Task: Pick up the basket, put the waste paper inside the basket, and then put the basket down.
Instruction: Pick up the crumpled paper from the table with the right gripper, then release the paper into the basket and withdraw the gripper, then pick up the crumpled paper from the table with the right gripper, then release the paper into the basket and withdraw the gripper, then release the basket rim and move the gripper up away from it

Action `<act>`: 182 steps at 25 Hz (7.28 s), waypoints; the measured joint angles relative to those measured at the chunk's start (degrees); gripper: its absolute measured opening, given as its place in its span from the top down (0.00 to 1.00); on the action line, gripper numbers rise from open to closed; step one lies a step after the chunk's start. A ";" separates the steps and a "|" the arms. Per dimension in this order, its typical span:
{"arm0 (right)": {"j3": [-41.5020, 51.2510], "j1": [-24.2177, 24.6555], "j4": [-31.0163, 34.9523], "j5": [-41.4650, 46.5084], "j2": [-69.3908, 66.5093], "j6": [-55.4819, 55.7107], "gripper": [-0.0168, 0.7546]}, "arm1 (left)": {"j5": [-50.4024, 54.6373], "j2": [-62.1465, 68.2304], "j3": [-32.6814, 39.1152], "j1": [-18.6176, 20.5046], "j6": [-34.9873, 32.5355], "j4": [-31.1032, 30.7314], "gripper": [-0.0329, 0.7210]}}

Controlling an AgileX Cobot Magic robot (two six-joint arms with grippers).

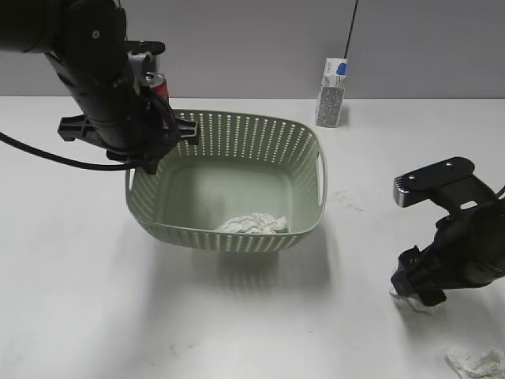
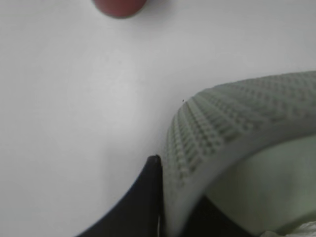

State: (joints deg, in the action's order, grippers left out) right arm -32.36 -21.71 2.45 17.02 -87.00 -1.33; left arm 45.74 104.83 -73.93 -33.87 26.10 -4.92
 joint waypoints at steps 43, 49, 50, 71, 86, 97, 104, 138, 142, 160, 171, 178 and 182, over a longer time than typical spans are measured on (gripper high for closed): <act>-25.27 -12.66 33.66 1.77 -6.78 -25.93 0.18 | -0.28 0.00 0.00 0.00 0.00 0.40 0.96; -25.27 -12.22 28.58 2.47 -2.53 -22.97 0.19 | -0.09 0.00 0.00 0.00 0.00 0.40 0.96; -25.27 -11.69 26.64 3.12 -1.12 -20.68 0.20 | 0.17 0.00 0.00 0.00 0.00 0.40 0.96; -1.09 0.55 -2.45 32.11 10.39 9.01 0.21 | 0.57 0.00 0.00 0.00 0.00 0.06 0.96; 14.32 0.55 0.48 4.85 9.54 15.20 0.21 | 0.57 0.00 0.00 0.00 0.00 -0.92 0.96; 14.32 0.59 0.02 -0.92 3.56 15.20 0.60 | 0.57 0.00 0.00 0.00 0.00 -0.97 0.96; 12.76 0.47 0.74 0.99 3.84 14.88 0.93 | 0.57 0.00 0.00 0.00 0.00 -1.02 0.96; -38.32 -7.26 10.78 21.49 -7.86 -6.52 0.21 | 0.67 0.00 0.00 0.00 0.00 0.82 0.96; -40.74 1.30 7.95 29.87 -7.16 -5.65 0.21 | 0.58 0.00 0.00 0.00 0.00 3.05 0.96; -29.28 19.61 4.97 34.07 26.66 -11.47 0.22 | 3.62 11.99 -10.18 0.00 -2.51 7.95 0.94; -1.84 19.61 4.97 34.50 57.49 -9.43 0.23 | 5.12 11.99 -10.60 0.06 -8.17 8.73 0.12; 7.77 19.61 4.97 36.69 75.08 -7.25 0.23 | 10.84 9.36 -11.93 2.84 -12.10 8.93 0.07; 8.21 19.61 4.97 36.79 81.56 -7.08 0.23 | 13.04 5.67 -12.04 6.48 -14.97 9.06 0.09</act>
State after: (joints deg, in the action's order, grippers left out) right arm -24.16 -2.11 7.42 53.81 -5.44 -8.41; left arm 58.78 110.50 -85.97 -27.38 11.14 4.14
